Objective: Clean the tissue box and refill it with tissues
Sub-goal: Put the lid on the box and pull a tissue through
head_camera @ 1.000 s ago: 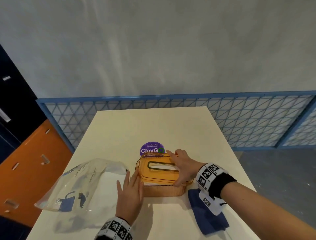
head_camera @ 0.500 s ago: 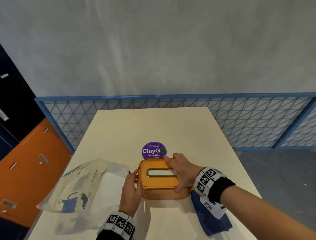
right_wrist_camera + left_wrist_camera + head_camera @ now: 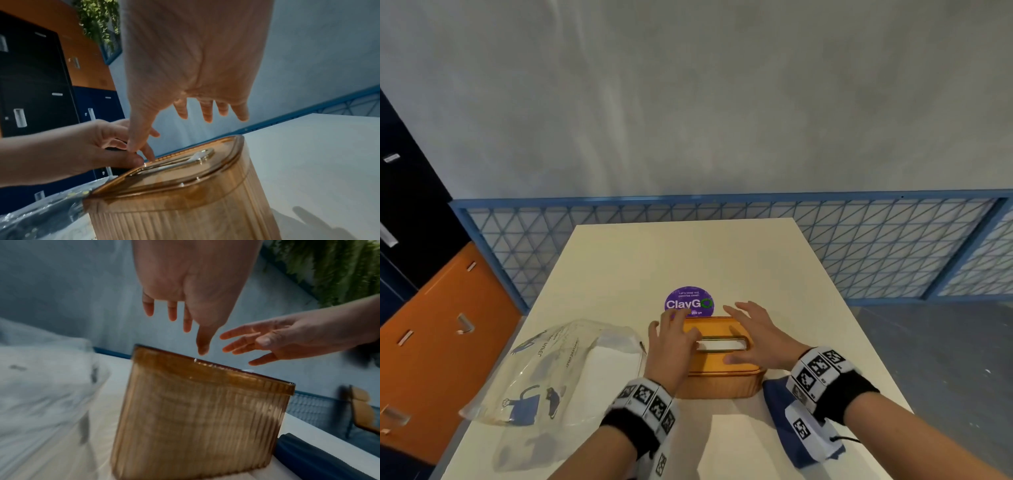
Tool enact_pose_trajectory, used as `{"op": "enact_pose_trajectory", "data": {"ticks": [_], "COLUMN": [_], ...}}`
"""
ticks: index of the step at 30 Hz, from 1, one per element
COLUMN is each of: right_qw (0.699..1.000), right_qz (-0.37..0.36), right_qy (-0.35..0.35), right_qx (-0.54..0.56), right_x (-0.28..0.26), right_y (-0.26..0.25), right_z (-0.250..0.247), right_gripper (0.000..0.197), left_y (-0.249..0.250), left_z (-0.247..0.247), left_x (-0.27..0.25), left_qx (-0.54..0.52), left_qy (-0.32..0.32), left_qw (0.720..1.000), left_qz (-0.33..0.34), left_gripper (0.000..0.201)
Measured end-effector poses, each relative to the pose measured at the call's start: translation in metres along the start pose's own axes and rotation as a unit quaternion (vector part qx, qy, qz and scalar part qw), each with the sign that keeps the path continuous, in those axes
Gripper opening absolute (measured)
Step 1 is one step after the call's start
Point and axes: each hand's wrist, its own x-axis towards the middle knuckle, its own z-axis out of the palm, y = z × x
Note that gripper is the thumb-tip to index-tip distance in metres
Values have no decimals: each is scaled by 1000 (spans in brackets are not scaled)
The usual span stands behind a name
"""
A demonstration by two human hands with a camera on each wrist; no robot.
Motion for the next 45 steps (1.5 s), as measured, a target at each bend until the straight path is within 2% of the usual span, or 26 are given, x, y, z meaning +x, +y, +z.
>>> {"op": "enact_pose_trajectory", "data": {"ticks": [3, 6, 8, 10, 17, 24, 28, 31, 34, 37, 40, 45], "right_qw": [999, 994, 991, 990, 977, 960, 979, 987, 990, 989, 984, 983], "right_qz": [-1, -22, -26, -25, -48, -60, -24, 8, -5, -18, -17, -19], "right_qy": [47, 101, 104, 85, 81, 80, 123, 126, 114, 87, 98, 117], "right_qx": [-1, -39, -75, -108, -193, -261, -162, -98, -83, -117, -149, -142], "right_x": [-8, -13, -14, -13, 0, 9, 14, 16, 14, 14, 16, 15], "right_y": [7, 23, 31, 34, 15, 12, 20, 27, 24, 17, 15, 20], "right_z": [-3, -7, -8, -8, -1, 5, 0, 2, 4, 4, 6, 9], "right_gripper": [80, 46, 32, 26, 24, 30, 30, 26, 24, 32, 27, 26], "left_y": [9, 12, 11, 10, 1, 1, 1, 5, 9, 10, 10, 2], "left_z": [-2, 1, 5, 7, 12, 16, 12, 14, 16, 15, 14, 13], "left_x": [19, 27, 29, 31, 32, 34, 35, 34, 35, 37, 32, 17], "left_qx": [64, 93, 103, 103, 66, 7, -62, -54, -2, -13, -15, 32], "left_qy": [-68, -86, -92, -90, -85, -48, -11, -23, -47, -37, -26, -52], "left_qw": [995, 991, 988, 987, 986, 993, 994, 992, 992, 993, 996, 997], "left_qz": [25, 52, 66, 81, 128, 105, 90, 109, 118, 113, 88, -42], "left_gripper": [25, 26, 27, 28, 32, 27, 25, 30, 27, 25, 24, 33]}}
